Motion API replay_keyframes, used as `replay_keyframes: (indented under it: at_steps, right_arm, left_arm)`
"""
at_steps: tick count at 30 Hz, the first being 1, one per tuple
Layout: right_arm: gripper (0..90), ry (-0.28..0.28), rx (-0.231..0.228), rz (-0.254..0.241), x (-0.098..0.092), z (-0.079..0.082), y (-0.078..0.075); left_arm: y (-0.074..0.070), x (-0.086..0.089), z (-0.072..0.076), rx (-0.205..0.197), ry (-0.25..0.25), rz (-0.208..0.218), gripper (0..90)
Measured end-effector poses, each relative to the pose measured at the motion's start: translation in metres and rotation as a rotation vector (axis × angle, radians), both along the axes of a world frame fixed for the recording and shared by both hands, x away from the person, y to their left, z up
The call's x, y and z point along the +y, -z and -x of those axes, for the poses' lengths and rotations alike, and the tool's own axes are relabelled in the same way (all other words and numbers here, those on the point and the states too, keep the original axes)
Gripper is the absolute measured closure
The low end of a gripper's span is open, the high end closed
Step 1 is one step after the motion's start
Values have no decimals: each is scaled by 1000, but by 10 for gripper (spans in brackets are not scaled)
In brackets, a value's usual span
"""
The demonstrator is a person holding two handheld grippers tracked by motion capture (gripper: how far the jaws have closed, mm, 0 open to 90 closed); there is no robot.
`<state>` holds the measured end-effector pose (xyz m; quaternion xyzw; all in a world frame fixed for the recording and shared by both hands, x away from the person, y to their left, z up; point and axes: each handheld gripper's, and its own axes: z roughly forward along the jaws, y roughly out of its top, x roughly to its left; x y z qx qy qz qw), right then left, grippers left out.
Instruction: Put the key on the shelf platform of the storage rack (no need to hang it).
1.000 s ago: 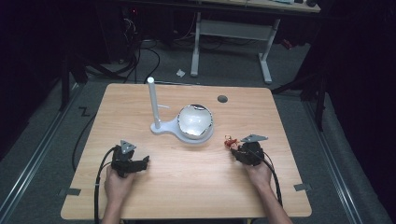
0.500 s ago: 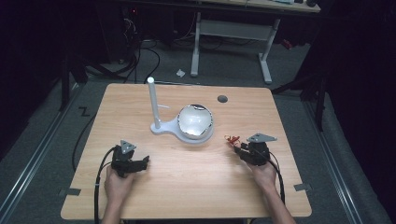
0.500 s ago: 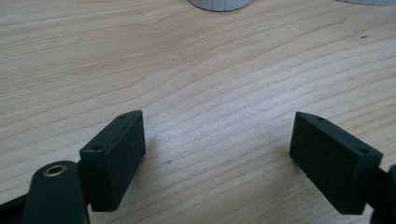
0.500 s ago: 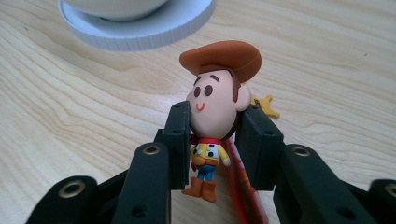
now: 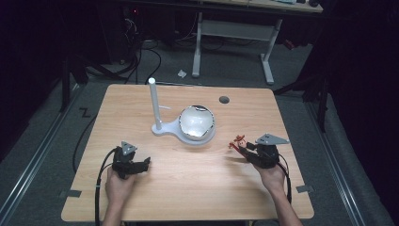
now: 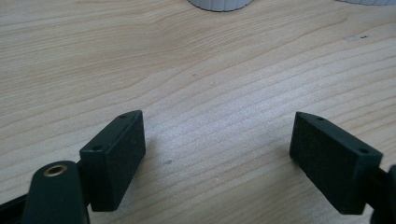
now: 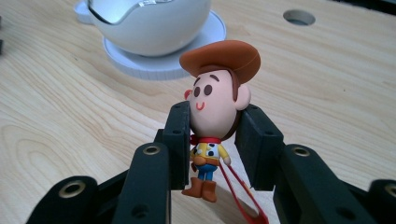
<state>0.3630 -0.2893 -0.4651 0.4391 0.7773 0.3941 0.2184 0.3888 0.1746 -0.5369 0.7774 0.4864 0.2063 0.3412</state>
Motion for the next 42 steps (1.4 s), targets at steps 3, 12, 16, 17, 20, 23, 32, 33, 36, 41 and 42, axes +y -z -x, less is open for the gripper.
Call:
replay_keyframes:
  at_steps: [3,12,16,17,20,23,32,33,36,41,42]
  right_arm:
    - [666,-6,-12,-16,-1,4,-6]
    - [666,-30,-60,-54,-2,9,-23]
    - [666,-45,-76,-87,-2,9,-32]
    - [666,-49,-78,-88,-1,10,-34]
    - [666,-56,-89,-84,0,11,-38]
    - [666,-66,-102,-90,1,13,-44]
    - [666,-117,-147,-105,9,16,-60]
    - [666,-122,-151,-105,10,16,-61]
    - [666,-138,-151,-110,14,16,-66]
    - [666,-159,-155,-111,19,14,-72]
    - [666,-164,-157,-115,20,13,-73]
  left_arm:
    - [0,0,0,0,0,0,186]
    - [0,0,0,0,0,0,186]
    - [0,0,0,1,1,0,186]
    - [0,0,0,0,0,0,186]
    - [0,0,0,0,0,0,186]
    - [0,0,0,0,0,0,186]
    - [0,0,0,1,1,0,186]
    - [0,0,0,1,1,0,186]
    - [0,0,0,1,1,0,186]
    - [0,0,0,0,0,2,186]
    - [0,0,0,1,1,0,186]
